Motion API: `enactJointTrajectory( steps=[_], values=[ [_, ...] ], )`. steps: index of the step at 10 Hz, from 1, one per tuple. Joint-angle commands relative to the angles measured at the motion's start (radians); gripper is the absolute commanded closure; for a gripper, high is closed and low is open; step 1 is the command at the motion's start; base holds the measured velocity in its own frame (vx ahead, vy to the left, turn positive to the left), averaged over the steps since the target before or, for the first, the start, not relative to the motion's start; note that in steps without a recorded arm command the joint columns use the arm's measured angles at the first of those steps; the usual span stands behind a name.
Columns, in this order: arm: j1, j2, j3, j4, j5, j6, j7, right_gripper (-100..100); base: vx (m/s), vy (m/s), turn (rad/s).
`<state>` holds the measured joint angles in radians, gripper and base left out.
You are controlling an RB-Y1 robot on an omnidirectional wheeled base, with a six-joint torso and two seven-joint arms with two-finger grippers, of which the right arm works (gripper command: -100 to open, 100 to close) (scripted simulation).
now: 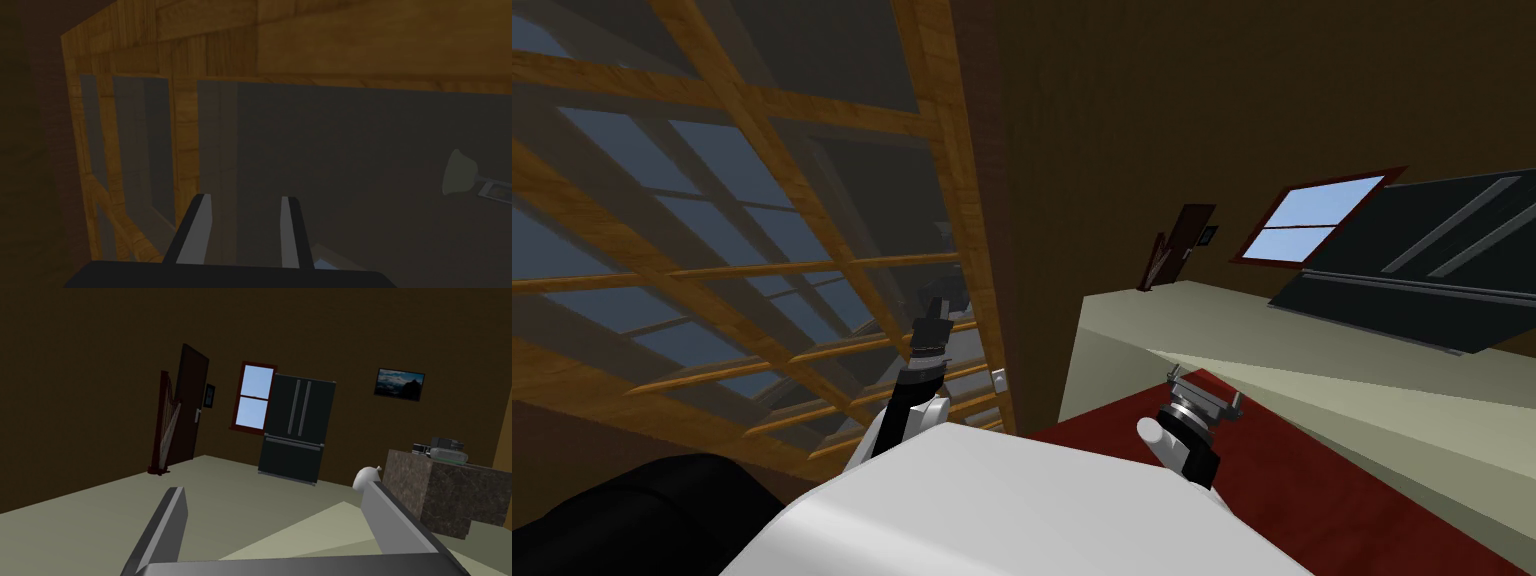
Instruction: Push the door open
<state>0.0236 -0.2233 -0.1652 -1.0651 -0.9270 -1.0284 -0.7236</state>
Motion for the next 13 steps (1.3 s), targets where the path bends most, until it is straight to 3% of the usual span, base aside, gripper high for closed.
enactJointTrajectory(
  steps=[1,6,13],
  values=[
    [-0.009,-0.003,-0.002,0.032,-0.023,-0.011,-0.018,-100,-0.038,0.116,-0.309],
    [-0.013,-0.004,-0.003,0.043,-0.03,-0.014,-0.023,-100,-0.008,0.031,-0.061],
    [-0.013,-0.004,-0.003,0.043,-0.03,-0.014,-0.023,-100,0.001,0.0,0.008]
  ],
)
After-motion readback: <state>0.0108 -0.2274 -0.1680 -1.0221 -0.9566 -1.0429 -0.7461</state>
